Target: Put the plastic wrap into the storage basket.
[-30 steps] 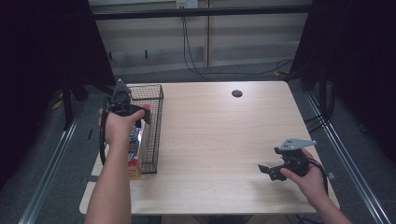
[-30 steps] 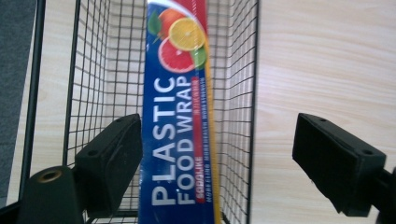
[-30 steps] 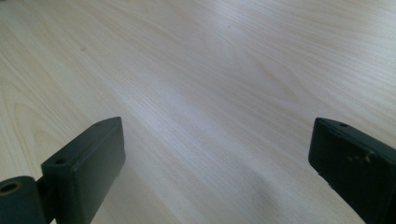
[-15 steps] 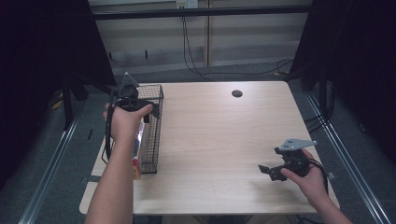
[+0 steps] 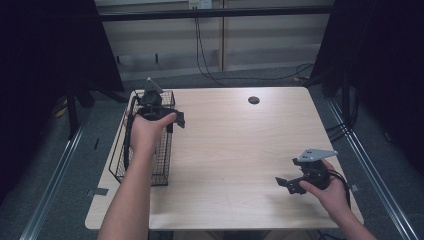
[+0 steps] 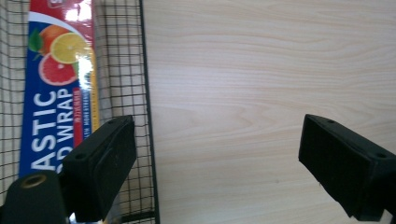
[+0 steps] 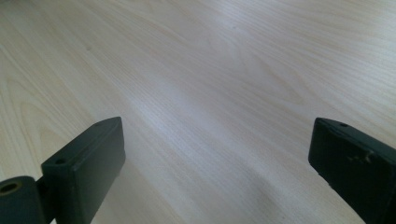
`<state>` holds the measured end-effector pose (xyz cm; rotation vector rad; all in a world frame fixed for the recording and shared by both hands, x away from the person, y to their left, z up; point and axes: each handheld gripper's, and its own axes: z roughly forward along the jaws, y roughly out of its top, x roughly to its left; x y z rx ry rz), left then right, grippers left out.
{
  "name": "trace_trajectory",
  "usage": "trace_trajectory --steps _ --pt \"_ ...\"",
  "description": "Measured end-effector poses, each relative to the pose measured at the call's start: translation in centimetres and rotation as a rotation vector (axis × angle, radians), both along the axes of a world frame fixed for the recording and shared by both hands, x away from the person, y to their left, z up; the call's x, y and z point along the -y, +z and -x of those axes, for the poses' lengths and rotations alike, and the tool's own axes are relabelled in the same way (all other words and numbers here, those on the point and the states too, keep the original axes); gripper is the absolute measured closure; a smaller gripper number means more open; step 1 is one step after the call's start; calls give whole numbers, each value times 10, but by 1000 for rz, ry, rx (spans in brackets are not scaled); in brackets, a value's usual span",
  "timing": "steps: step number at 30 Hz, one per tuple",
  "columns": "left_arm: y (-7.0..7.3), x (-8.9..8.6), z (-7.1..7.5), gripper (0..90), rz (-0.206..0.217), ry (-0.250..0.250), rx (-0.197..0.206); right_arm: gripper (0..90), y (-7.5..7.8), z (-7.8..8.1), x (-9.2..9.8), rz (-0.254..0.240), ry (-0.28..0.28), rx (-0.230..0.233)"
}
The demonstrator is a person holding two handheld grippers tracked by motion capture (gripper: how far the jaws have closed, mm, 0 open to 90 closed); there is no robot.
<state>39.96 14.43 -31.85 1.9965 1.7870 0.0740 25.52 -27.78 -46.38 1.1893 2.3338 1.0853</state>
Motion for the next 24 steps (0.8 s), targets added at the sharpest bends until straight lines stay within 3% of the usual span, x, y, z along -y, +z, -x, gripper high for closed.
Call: trace_trajectory --steps 24 --pt "-10 42 10 120 32 -102 33 36 -1 -1 -1 2 7 -2"
